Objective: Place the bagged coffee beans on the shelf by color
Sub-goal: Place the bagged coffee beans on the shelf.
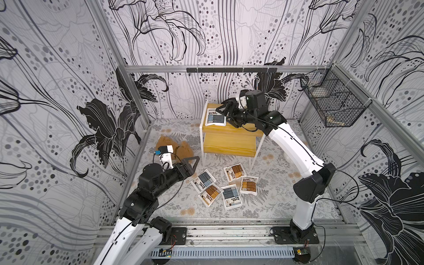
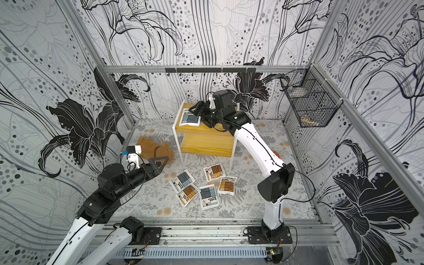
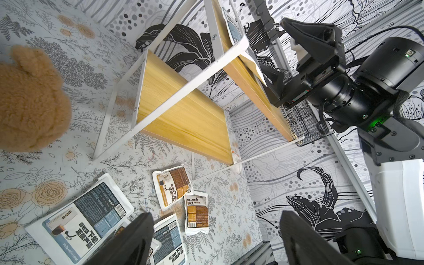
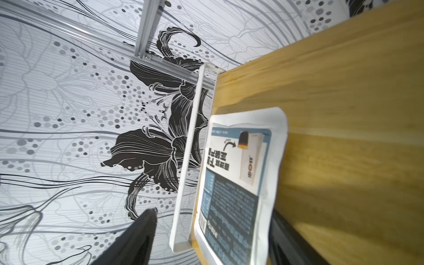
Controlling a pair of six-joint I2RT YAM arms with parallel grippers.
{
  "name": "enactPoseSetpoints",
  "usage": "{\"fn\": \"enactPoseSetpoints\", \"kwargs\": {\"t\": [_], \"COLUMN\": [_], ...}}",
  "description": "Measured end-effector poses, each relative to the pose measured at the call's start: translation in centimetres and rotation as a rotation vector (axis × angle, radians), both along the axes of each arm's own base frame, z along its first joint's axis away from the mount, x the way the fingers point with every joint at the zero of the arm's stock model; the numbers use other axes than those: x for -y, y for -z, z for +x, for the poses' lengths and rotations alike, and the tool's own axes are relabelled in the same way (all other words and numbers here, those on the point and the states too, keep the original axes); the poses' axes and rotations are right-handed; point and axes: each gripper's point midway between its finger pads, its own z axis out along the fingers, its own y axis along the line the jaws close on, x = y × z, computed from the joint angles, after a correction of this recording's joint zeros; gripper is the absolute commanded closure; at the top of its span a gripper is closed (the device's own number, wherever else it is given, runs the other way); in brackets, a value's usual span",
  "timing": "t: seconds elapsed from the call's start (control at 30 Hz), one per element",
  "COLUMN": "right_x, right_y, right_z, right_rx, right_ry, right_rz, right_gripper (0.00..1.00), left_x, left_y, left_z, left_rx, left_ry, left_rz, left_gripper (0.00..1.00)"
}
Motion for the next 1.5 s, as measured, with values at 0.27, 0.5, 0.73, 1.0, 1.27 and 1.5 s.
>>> {"fn": "enactPoseSetpoints", "kwargs": {"t": [0.27, 0.5, 0.73, 1.0, 1.27, 1.5], "right_x": [1.9, 1.6, -1.1, 5.4, 9.5, 10.7], "right_y": [0.2, 0.2, 1.4, 10.3, 23.0, 29.5], "right_z": [-0.3, -1.9, -10.6, -18.2, -23.7, -26.3], "right_rx": [0.027, 0.080, 0.146, 0.015, -0.217, -0.333], "right_ry": [0.042, 0.008, -0.189, -0.212, -0.252, -0.289], "right_rz": [-0.126, -0.213, -0.321, -0.384, -0.472, -0.486], "right_gripper": [0.16, 0.16, 0.17, 0.17, 0.18, 0.19], "left_x": [0.2, 1.0, 2.1, 2.4, 6.2, 11.8], "left_y": [0.9, 2.2, 6.1, 10.2, 14.7, 17.6], "left_z": [0.2, 0.7, 0.9, 0.0, -3.1, -6.1], "left_rx": [-0.023, -0.054, -0.147, -0.235, -0.335, -0.408], "left_ry": [0.005, 0.031, 0.070, 0.089, 0.213, 0.347], "left_rz": [0.001, -0.014, -0.030, -0.043, -0.049, -0.024], "left_gripper": [0.08, 0.09, 0.09, 0.11, 0.11, 0.12]}}
